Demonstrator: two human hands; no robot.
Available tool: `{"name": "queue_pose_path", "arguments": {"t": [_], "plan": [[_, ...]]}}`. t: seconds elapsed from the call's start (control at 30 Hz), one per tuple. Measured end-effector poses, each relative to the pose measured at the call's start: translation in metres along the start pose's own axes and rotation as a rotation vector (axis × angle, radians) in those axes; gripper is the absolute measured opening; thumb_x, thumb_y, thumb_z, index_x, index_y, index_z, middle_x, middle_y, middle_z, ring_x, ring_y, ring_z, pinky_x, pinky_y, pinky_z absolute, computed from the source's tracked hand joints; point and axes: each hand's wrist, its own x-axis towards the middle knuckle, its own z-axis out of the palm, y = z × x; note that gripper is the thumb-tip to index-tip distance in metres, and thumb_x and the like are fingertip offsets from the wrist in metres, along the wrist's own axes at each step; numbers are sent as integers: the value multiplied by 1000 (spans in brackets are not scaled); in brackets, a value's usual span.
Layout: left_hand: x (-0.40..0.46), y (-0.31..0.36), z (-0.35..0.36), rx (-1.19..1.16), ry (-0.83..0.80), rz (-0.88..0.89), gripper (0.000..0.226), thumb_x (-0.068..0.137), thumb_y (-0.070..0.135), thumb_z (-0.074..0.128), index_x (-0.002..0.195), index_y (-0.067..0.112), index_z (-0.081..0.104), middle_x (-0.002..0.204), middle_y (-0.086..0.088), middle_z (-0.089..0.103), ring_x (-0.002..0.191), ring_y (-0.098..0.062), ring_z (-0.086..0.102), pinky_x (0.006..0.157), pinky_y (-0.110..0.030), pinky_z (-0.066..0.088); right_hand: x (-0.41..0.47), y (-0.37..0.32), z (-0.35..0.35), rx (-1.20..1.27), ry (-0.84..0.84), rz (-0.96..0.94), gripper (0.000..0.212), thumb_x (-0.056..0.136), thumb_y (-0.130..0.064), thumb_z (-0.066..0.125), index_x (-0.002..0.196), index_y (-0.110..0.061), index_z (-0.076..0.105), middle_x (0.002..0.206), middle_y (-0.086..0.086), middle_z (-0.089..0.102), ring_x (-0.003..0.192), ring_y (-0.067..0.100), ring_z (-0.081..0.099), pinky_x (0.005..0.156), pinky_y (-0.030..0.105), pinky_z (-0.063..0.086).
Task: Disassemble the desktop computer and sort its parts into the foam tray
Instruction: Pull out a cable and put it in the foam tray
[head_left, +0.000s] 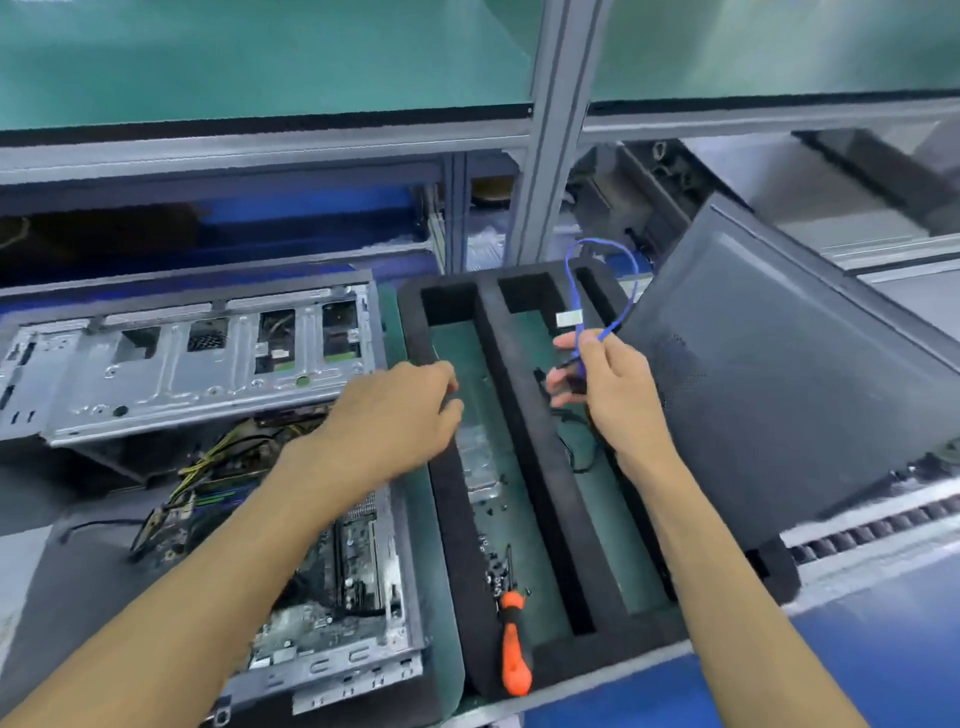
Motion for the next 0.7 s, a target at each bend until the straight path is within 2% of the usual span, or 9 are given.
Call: {"name": "queue_pose_path", "arguments": {"t": [0.07, 0.13, 0.2, 0.27, 0.37, 0.47, 0.57, 0.7], "plan": [[14, 23, 1, -60, 9, 24, 18, 98, 42, 43, 104, 34, 58, 97, 5, 68, 90, -26, 64, 70, -36, 46, 17, 26, -18, -172, 34, 120, 29, 105, -10, 42, 105, 3, 67, 60, 5, 64, 51, 11, 58, 51, 24, 53], [32, 47, 9, -166, -63, 29, 17, 97, 39, 45, 100, 34, 61, 94, 8, 67, 88, -24, 63, 74, -35, 48, 27, 56, -33, -336, 37, 202, 27, 102, -14, 48, 97, 2, 70, 63, 8, 67, 50, 15, 60, 56, 33, 59], [51, 64, 21, -230, -149, 32, 18, 97, 37, 46, 101, 31, 63, 95, 8, 66, 89, -22, 62, 81, -37, 51, 31, 82, -43, -543, 13, 223, 34, 102, -27, 53, 84, -3, 68, 67, 10, 69, 61, 28, 67, 68, 44, 60], [68, 75, 33, -252, -214, 28, 19, 97, 34, 47, 105, 28, 64, 97, 8, 65, 92, -21, 62, 86, -39, 52, 32, 101, -47, -723, -4, 198, 40, 103, -37, 53, 78, -8, 67, 68, 5, 68, 70, 33, 65, 71, 37, 54], [89, 84, 47, -251, -269, 23, 20, 97, 32, 47, 109, 27, 62, 102, 6, 65, 98, -22, 62, 89, -40, 52, 37, 111, -49, -760, -7, 169, 28, 101, -37, 57, 105, -17, 76, 86, -4, 74, 82, 21, 65, 71, 29, 46], [103, 84, 56, -238, -294, 13, 20, 97, 32, 48, 112, 27, 60, 106, 6, 65, 99, -21, 62, 90, -42, 51, 46, 109, -52, -810, -36, 177, 31, 100, -32, 58, 123, -17, 72, 108, -1, 76, 102, 24, 69, 88, 34, 54], [109, 80, 61, -234, -316, 1, 23, 98, 30, 46, 117, 27, 58, 108, 5, 65, 100, -21, 61, 91, -42, 51, 52, 108, -57, -854, -43, 175, 31, 100, -23, 54, 125, -15, 71, 112, 10, 75, 105, 33, 67, 91, 41, 54], [111, 71, 61, -263, -305, 4, 29, 99, 21, 39, 117, 28, 60, 107, 6, 68, 93, -19, 64, 88, -41, 53, 55, 104, -64, -831, 28, 155, 34, 103, -15, 42, 119, -7, 71, 101, 13, 75, 93, 37, 66, 85, 44, 54]]}}
